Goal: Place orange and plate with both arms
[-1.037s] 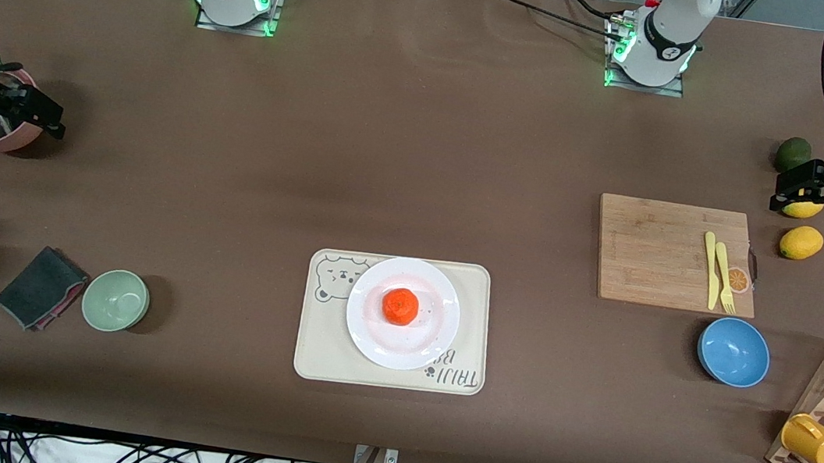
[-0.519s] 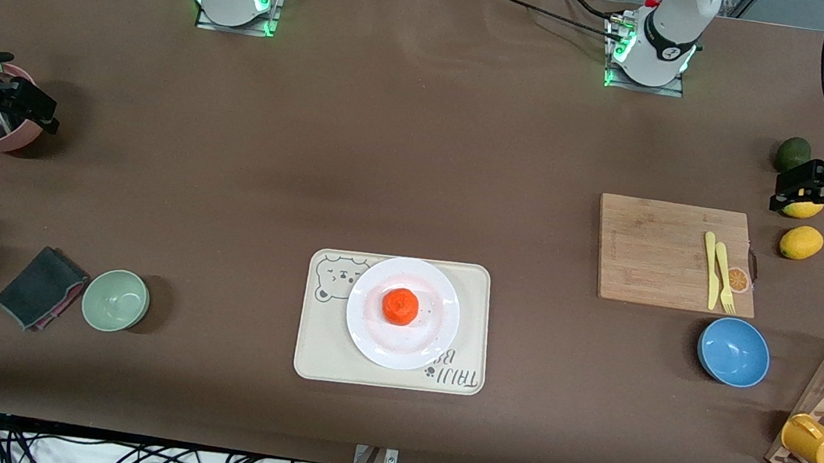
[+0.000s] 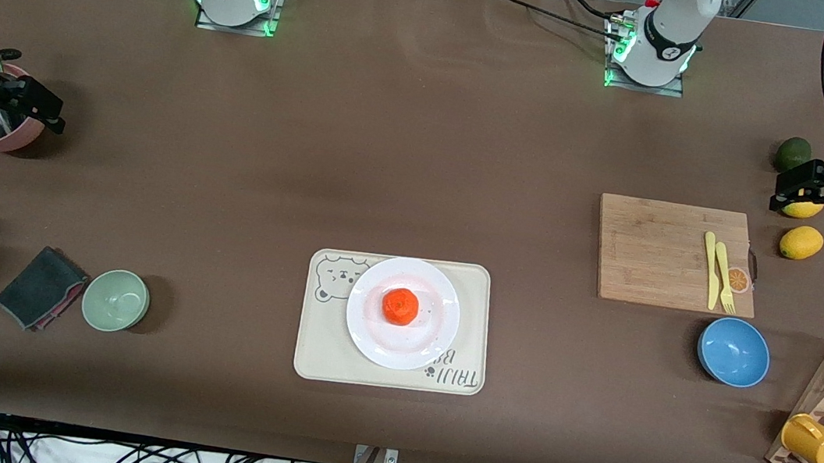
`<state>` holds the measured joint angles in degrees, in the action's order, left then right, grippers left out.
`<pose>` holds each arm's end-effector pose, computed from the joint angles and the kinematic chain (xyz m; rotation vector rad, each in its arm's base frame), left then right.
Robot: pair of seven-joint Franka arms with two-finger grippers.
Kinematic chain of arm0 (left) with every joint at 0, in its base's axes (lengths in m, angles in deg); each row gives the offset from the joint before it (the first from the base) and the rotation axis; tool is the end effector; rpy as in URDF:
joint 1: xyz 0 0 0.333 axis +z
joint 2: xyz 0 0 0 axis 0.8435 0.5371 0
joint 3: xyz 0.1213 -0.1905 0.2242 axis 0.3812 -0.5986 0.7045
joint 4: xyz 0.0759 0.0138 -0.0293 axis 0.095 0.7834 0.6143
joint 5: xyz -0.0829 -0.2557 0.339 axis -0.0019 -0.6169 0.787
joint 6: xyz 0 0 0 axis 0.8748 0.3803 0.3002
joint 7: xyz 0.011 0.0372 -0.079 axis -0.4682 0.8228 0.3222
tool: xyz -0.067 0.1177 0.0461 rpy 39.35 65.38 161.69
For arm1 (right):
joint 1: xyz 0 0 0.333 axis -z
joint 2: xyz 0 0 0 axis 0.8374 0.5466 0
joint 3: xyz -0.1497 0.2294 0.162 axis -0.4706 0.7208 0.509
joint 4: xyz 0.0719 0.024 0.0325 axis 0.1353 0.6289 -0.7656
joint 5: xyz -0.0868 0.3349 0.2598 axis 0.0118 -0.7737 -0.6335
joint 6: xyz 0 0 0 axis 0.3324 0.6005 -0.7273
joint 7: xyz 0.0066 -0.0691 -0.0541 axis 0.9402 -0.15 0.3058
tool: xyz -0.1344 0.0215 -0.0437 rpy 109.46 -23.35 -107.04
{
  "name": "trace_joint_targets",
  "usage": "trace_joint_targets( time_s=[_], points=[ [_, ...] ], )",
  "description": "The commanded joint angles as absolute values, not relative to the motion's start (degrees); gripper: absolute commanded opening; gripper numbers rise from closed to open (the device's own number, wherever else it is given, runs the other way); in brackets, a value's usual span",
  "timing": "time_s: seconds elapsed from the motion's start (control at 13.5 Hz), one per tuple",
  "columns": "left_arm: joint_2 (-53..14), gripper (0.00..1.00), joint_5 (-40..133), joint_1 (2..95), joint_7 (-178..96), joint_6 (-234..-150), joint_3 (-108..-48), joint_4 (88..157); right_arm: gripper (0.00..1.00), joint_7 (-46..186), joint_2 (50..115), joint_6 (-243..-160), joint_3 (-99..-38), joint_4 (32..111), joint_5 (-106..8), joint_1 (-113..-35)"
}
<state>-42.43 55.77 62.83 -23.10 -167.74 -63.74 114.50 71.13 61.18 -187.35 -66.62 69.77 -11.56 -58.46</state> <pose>0.6099 0.0175 0.5483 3.1248 -0.2756 -0.0611 0.6171 -0.0238 0.5222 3.1332 0.1130 0.0527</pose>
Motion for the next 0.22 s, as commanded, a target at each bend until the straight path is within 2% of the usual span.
trace_joint_targets(
  time_s=[0.0,0.15],
  points=[
    [-42.57,1.0,54.69,62.78,-22.65,-167.88,-63.63,114.56,1.0,70.34,60.64,-186.12,-66.32,69.19,-12.26,-58.44],
    [-42.57,1.0,54.69,62.78,-22.56,-167.88,-63.63,114.56,1.0,70.16,60.64,-186.12,-65.27,69.19,-12.25,-58.53]
  ],
)
